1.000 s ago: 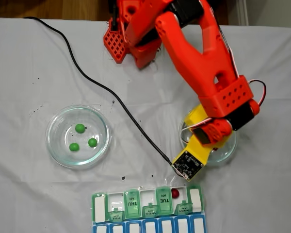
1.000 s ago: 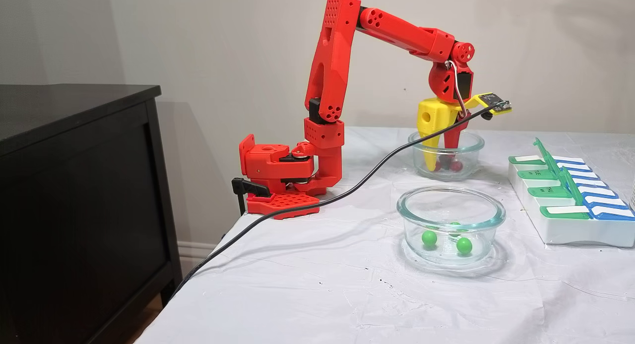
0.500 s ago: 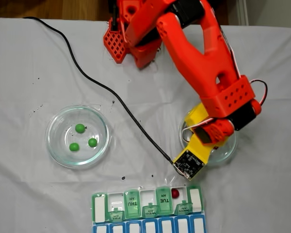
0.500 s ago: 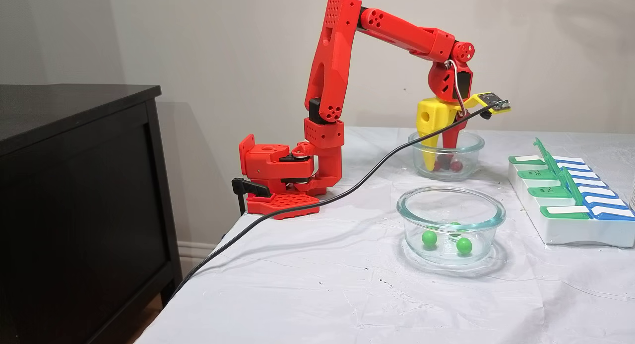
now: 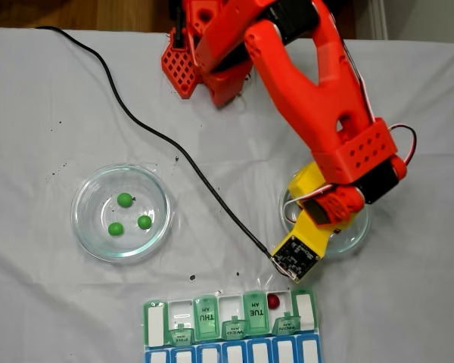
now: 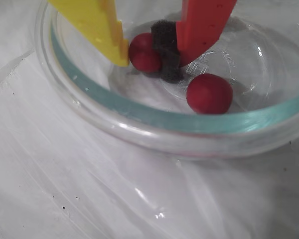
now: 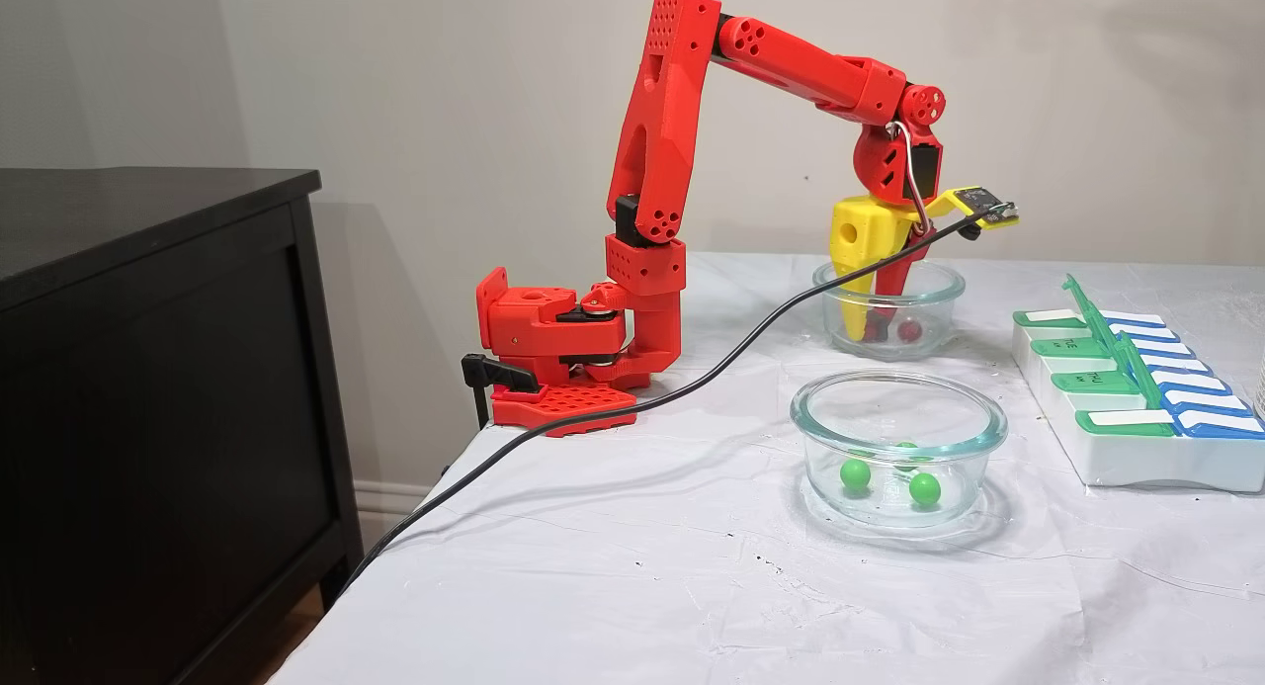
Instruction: Sort medicines into box.
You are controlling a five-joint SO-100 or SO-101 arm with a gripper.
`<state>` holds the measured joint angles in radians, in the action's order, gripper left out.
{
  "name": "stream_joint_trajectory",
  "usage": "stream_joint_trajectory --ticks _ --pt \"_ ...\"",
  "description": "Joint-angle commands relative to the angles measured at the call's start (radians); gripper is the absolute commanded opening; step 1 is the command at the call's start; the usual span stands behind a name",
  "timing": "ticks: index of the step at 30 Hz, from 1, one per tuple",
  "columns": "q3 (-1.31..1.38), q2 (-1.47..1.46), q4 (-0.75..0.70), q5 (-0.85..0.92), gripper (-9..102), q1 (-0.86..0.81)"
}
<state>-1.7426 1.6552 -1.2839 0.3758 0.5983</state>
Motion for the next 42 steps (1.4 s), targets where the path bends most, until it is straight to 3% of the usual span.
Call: stream_joint_trajectory --ticks 1,9,24,36,42 --pt "0.104 0.106 -0.080 0.008 0 -0.006" --pt "0.230 0.247 -0.173 -0.015 0 -0.051" --pt "0.337 0.295 -0.101 -0.107 0 -0.296" --pt "0.411 0.166 -0.058 0.091 0 -0.560" --pt "0.410 0.106 -0.003 0.117 0 -0.577"
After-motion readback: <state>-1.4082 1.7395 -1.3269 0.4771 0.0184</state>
